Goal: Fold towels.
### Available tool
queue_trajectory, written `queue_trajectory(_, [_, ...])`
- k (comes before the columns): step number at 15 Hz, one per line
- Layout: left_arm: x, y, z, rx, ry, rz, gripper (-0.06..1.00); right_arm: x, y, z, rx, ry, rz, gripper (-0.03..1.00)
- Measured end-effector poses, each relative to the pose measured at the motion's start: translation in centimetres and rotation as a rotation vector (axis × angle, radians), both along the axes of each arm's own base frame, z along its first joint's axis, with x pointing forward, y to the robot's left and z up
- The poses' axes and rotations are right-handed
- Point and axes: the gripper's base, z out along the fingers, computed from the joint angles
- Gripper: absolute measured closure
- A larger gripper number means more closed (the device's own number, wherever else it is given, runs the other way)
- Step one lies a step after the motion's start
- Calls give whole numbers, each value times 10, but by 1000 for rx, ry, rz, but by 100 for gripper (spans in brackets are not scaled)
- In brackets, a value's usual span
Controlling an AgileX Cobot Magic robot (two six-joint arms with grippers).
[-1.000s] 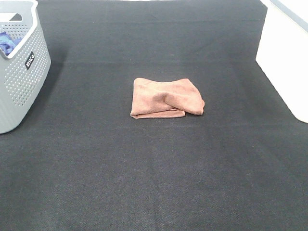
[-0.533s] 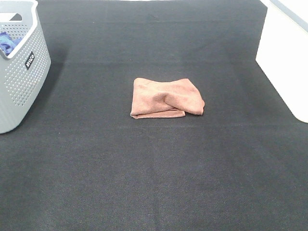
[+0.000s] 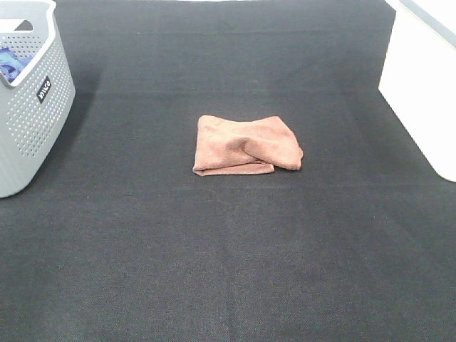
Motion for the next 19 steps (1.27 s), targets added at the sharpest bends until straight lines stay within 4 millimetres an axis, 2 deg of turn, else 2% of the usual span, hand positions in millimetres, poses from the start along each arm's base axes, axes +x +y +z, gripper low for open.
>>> queue_trajectory(4, [-3, 0, 0, -1, -23, 157, 30, -12, -1, 1, 6, -80, 0, 14])
queue_trajectory(8, [-3, 0, 0, -1, -23, 157, 30, -21, -1, 0, 12, -138, -24, 14])
queue_trajectory(19, [-3, 0, 0, -1, -23, 157, 30, -21, 0, 1, 19, -140, -60, 14])
